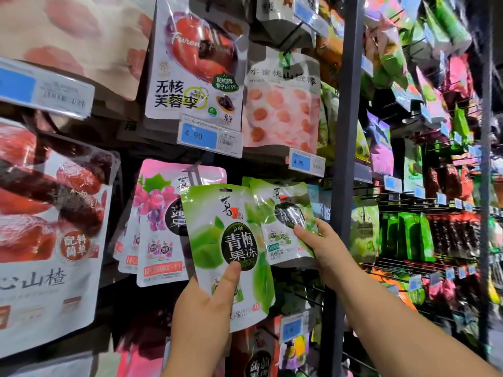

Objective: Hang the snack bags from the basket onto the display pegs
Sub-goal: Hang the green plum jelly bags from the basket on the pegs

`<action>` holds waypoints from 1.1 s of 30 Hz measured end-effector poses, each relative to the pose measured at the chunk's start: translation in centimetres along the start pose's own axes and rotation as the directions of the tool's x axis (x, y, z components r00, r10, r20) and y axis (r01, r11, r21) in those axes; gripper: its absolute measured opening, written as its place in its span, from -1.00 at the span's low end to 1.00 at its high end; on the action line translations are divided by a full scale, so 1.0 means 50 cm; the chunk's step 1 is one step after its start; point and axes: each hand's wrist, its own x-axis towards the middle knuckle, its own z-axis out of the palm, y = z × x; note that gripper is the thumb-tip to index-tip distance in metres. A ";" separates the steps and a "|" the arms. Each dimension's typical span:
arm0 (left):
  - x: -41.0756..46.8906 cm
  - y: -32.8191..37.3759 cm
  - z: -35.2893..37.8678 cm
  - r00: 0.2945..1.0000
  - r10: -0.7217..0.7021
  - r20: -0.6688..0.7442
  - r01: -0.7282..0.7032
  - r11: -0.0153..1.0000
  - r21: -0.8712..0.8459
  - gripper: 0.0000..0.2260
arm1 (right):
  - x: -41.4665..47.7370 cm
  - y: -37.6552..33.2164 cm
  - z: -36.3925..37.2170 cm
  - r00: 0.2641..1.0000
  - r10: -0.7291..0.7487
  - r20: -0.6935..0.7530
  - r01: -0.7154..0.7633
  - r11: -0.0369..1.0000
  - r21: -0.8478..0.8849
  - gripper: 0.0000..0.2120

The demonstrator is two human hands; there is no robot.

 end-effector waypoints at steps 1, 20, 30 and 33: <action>0.001 -0.002 0.000 1.000 0.003 0.000 -0.003 1.000 0.007 -0.92 | 0.004 0.003 0.007 1.000 -0.011 0.000 0.011 1.000 -0.022 -0.42; 0.010 -0.041 0.019 0.999 -0.030 0.033 0.031 0.999 -0.035 -0.91 | 0.007 0.043 0.062 0.980 -0.171 -0.098 0.101 0.863 -0.496 -0.08; 0.004 -0.022 0.066 0.992 -0.045 0.118 0.053 0.996 -0.072 -0.78 | -0.156 0.034 0.035 0.980 -0.156 0.127 0.169 0.980 -0.101 -0.56; 0.010 -0.013 0.084 0.987 -0.057 0.153 0.073 0.992 -0.104 -0.77 | -0.177 0.043 0.016 0.968 -0.118 0.222 0.138 0.988 -0.074 -0.25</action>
